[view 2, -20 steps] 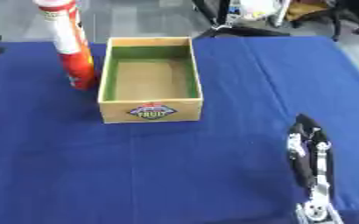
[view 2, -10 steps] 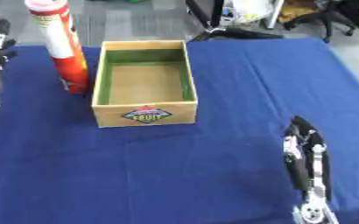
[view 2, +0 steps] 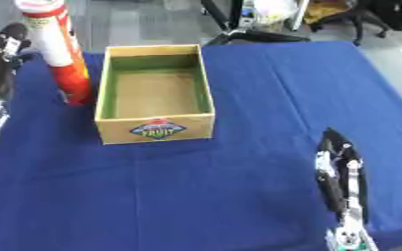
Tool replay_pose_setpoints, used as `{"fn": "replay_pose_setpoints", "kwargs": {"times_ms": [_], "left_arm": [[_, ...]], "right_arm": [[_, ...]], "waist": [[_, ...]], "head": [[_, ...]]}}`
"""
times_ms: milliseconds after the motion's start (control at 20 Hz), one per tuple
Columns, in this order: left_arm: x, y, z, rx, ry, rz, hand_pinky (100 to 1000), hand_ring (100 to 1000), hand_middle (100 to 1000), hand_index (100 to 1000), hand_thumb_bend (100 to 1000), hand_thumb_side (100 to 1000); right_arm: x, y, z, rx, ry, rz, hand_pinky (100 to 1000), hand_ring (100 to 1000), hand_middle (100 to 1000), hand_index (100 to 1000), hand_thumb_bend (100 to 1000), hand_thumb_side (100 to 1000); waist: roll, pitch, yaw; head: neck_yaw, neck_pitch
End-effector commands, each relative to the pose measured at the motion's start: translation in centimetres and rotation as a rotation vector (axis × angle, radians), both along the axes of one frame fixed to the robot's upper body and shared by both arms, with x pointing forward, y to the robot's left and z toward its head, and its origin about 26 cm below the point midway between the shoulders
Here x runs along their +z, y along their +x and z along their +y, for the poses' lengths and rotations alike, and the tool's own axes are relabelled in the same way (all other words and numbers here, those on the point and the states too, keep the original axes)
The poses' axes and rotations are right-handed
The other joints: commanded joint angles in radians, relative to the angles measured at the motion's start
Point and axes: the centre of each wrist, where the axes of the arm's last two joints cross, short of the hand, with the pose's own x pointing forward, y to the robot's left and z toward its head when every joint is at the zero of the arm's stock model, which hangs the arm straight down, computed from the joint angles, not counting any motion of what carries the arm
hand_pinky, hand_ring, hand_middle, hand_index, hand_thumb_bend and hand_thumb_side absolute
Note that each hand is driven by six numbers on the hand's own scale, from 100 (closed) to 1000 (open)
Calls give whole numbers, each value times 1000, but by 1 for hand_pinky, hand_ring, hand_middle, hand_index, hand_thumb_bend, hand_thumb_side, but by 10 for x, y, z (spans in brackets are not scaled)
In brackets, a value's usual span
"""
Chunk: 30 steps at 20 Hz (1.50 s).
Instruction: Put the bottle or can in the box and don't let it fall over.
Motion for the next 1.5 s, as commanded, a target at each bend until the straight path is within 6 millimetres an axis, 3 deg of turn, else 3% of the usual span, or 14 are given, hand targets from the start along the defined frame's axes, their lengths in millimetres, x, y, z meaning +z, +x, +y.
{"fn": "replay_pose_setpoints", "kwargs": {"times_ms": [50,450,650,950,1150,1350,1400,1500], "left_arm": [[20,3,-4,-11,19,-57,904,959,964,986,748,716],[24,6,-14,-19,59,-74,898,955,963,986,756,690],[25,7,-19,-20,103,-70,883,944,927,973,728,621],[25,7,-20,-6,181,-61,811,859,822,927,658,527],[24,6,-19,7,226,-49,729,764,720,884,504,382],[22,5,-17,14,257,-33,615,624,570,829,183,100],[22,5,-16,13,265,-27,594,602,546,817,116,100],[20,5,-15,14,285,-16,520,530,470,773,100,100]], "right_arm": [[8,4,1,17,1,-25,753,822,781,853,100,784],[12,8,6,33,7,-39,753,822,781,853,100,783],[13,8,6,36,7,-41,753,822,781,853,100,783],[12,8,6,36,7,-40,753,822,782,853,100,783],[11,8,5,35,6,-39,753,822,782,853,100,784],[11,8,5,34,5,-37,753,822,782,853,100,785],[11,8,5,34,5,-37,753,822,782,853,100,785],[11,7,4,33,4,-36,753,822,782,853,100,785]], "waist": [[-1,-7,-8],[-1,6,-29],[1,7,-32],[2,4,-29],[2,1,-25],[2,0,-21],[2,0,-20],[2,-1,-18]], "head": [[0,-16],[0,-23],[4,-24],[8,-24],[8,-23],[7,-23],[7,-22],[6,-21]]}}
